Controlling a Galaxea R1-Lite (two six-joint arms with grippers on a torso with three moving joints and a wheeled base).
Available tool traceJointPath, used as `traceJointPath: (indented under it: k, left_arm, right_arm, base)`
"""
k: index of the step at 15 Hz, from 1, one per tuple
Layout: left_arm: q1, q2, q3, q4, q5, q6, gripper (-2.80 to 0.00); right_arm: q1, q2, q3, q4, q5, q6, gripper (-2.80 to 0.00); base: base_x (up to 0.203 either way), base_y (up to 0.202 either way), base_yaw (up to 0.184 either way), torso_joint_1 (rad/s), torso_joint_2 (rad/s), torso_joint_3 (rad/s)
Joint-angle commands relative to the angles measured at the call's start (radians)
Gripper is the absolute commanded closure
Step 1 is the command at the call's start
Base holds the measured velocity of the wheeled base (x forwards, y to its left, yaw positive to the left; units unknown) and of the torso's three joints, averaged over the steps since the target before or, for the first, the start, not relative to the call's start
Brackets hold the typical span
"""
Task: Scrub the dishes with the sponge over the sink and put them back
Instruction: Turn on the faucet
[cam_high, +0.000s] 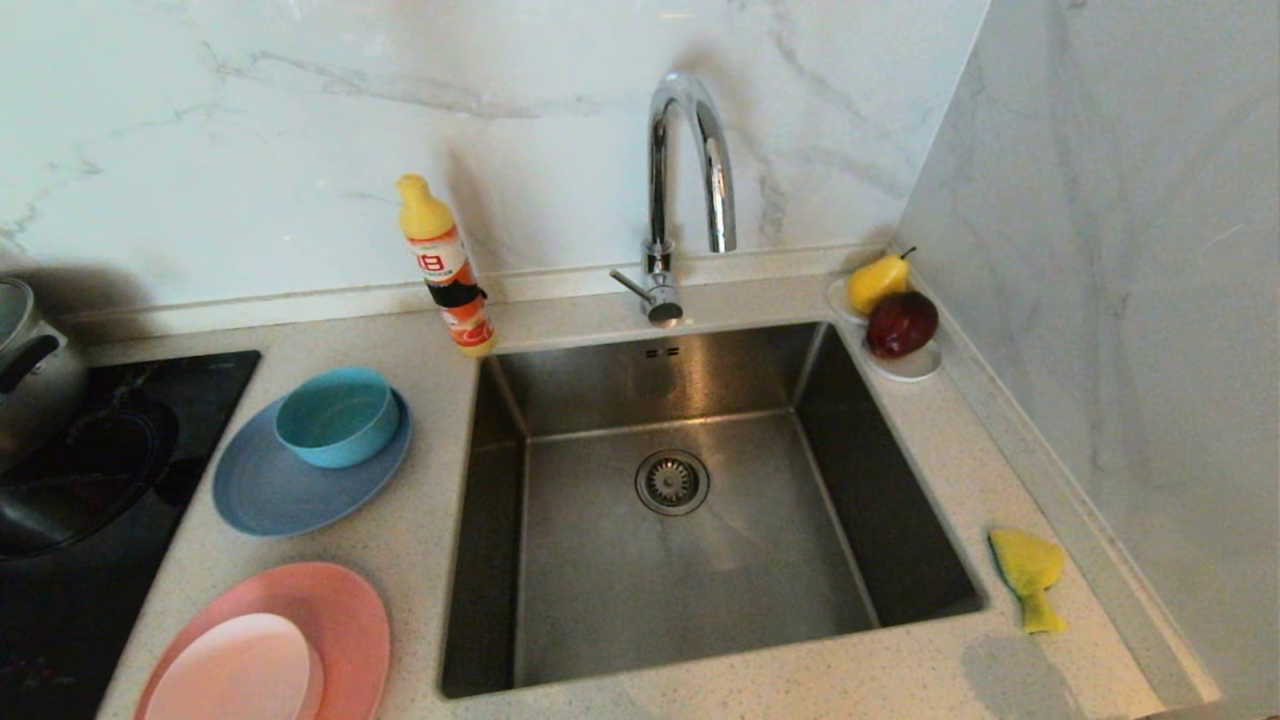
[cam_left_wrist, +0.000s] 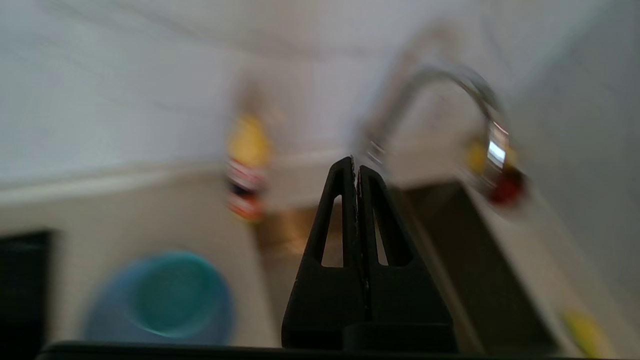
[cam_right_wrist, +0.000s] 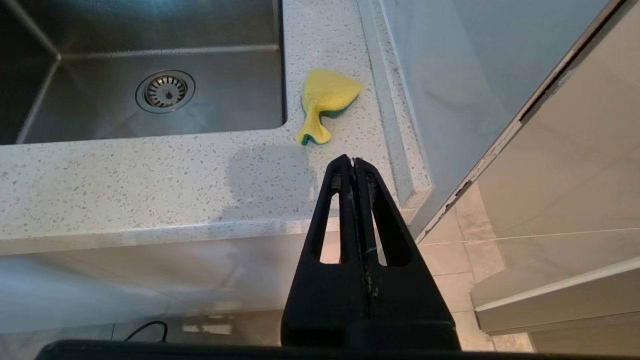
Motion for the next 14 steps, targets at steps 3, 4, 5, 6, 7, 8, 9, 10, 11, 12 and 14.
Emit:
traceJointPath:
  k: [3, 4, 5, 6, 7, 8, 9, 10, 11, 12, 14]
  left_arm:
    - [-0.061, 0.069, -0.014, 0.091, -0.119, -0.077, 0.0]
    - [-0.085, 0.079, -0.022, 0.113, -0.121, -0.077, 0.0]
    - [-0.138, 0.102, -0.03, 0.132, -0.119, -0.078, 0.0]
    - [-0.171, 0.135, -0.029, 0.14, -0.119, -0.08, 0.0]
    - [-0.181, 0.167, -0.03, 0.142, -0.12, -0.085, 0.0]
    - [-0.192, 0.204, -0.038, 0.132, -0.12, -0.098, 0.0]
    - [-0.2, 0.24, -0.044, 0.104, -0.118, -0.113, 0.0]
    - [-0.209, 0.284, -0.047, 0.072, -0.112, -0.121, 0.0]
    - [-0.216, 0.327, -0.05, 0.039, -0.093, -0.124, 0.0]
    - [-0.22, 0.369, -0.054, 0.002, -0.065, -0.127, 0.0]
    - [-0.223, 0.452, -0.056, -0.083, -0.027, -0.138, 0.0]
  right_arm:
    - [0.0, 0.001, 0.0, 0.0, 0.0, 0.0, 0.0]
    - [0.0, 0.001, 0.0, 0.0, 0.0, 0.0, 0.0]
    - [0.0, 0.001, 0.0, 0.0, 0.0, 0.0, 0.0]
    - [0.0, 0.001, 0.0, 0.0, 0.0, 0.0, 0.0]
    - [0.0, 0.001, 0.0, 0.0, 0.0, 0.0, 0.0]
    - [0.0, 0.001, 0.0, 0.0, 0.0, 0.0, 0.0]
    - [0.0, 0.001, 0.0, 0.0, 0.0, 0.0, 0.0]
    - [0.0, 0.001, 0.0, 0.0, 0.0, 0.0, 0.0]
    - [0.0, 0.001, 0.0, 0.0, 0.0, 0.0, 0.0]
    - [0.0, 0.001, 0.0, 0.0, 0.0, 0.0, 0.0]
    - [0.0, 0.001, 0.0, 0.0, 0.0, 0.0, 0.0]
  base:
    - [0.0, 0.0, 0.0, 0.0, 0.0, 0.0]
    - [0.0, 0.0, 0.0, 0.0, 0.0, 0.0]
    - [0.0, 0.0, 0.0, 0.0, 0.0, 0.0]
    - [0.0, 0.0, 0.0, 0.0, 0.0, 0.0]
    - [0.0, 0.0, 0.0, 0.0, 0.0, 0.0]
    - [0.0, 0.0, 0.0, 0.0, 0.0, 0.0]
    - [0.0, 0.0, 0.0, 0.0, 0.0, 0.0]
    - [0.0, 0.0, 0.0, 0.0, 0.0, 0.0]
    - [0.0, 0.0, 0.0, 0.0, 0.0, 0.0]
    - [0.0, 0.0, 0.0, 0.0, 0.0, 0.0]
    - [0.0, 0.0, 0.0, 0.0, 0.0, 0.0]
